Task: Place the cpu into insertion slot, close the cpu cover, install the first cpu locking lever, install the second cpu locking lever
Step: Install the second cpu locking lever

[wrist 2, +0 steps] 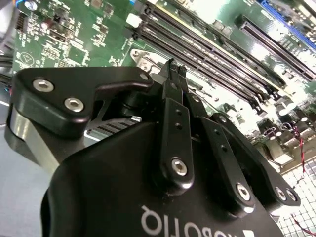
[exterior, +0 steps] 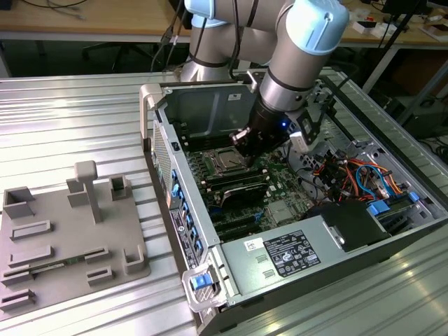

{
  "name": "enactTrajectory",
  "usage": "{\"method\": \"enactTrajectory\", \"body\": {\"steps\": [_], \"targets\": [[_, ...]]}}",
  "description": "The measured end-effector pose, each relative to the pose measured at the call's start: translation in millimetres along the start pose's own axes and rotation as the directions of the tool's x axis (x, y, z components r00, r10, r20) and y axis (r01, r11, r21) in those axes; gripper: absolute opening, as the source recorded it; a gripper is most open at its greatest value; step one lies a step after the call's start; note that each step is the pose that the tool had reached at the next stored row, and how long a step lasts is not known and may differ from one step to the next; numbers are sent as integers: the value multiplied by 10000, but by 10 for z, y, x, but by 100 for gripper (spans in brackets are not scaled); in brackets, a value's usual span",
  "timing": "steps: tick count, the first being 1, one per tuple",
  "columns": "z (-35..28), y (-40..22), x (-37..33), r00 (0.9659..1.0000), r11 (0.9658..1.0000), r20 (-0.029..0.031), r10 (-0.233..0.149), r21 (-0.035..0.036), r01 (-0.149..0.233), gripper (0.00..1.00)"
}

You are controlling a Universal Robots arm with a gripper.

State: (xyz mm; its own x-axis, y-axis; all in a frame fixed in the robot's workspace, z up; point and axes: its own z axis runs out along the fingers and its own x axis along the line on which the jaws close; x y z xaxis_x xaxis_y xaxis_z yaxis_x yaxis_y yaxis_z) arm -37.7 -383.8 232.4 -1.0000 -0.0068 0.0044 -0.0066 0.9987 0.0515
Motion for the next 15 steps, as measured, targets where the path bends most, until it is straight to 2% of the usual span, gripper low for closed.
{"method": "enactTrajectory", "body": {"steps": [3,5,7,9,10,15], "targets": [[0,-3,45,10000,10000,-5,0,0,0,11],[0,-3,99,10000,10000,-5,-1,0,1,11],[1,-2,201,10000,10000,-5,1,0,-1,11],[1,-2,272,10000,10000,-5,0,0,0,11],[1,-1,345,10000,10000,-5,0,0,0,11],[7,0,514,10000,10000,-8,0,-1,0,11]]}}
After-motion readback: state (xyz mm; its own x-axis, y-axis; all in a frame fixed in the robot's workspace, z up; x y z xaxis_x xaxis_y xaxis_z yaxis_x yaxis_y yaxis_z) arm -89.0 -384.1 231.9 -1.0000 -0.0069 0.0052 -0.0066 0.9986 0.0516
